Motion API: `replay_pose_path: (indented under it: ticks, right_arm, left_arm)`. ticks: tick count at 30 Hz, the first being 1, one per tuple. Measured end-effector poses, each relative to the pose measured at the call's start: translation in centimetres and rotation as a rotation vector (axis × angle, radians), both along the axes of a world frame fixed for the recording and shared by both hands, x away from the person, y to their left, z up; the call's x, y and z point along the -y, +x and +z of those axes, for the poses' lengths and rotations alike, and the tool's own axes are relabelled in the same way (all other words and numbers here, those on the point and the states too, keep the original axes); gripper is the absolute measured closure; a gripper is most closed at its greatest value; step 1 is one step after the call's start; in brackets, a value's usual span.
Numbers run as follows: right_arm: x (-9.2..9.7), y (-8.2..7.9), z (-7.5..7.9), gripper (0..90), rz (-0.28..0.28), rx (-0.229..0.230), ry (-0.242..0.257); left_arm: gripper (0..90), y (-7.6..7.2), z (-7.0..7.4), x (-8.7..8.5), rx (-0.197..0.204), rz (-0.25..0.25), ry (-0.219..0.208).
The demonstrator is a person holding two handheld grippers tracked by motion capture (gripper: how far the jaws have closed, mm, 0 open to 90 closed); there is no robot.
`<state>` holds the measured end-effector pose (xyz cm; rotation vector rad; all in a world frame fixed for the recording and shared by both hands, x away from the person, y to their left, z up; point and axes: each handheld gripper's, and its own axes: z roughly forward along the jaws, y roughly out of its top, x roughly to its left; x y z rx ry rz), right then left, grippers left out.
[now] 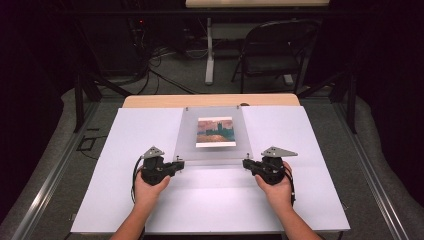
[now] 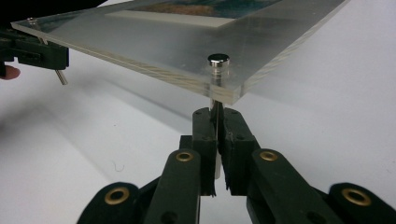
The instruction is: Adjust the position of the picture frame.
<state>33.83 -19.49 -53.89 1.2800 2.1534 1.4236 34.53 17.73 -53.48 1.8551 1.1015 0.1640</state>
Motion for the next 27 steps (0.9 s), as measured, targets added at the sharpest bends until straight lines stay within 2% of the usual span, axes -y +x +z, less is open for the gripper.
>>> replay_pose_path:
  ticks: [6, 15, 22, 27]
  right_arm:
    - [-0.5, 0.4, -0.3, 85.4, 0.002, 0.007, -0.01]
    - [0.1, 1.3, -0.8, 84.9, -0.034, -0.005, -0.005]
    - [-0.1, 1.2, -1.0, 84.9, -0.037, -0.007, -0.001]
    - [-0.6, 0.8, -0.8, 85.1, -0.013, -0.01, -0.016]
  left_arm:
    - [83.1, 0.6, -0.4, -0.2, -0.009, 0.026, -0.022]
    - [83.0, 1.0, -0.8, 0.5, -0.012, 0.009, -0.012]
    - [83.0, 1.0, -0.9, 0.3, -0.017, 0.019, -0.004]
    - [83.1, 0.9, -1.1, -0.2, -0.02, 0.026, -0.005]
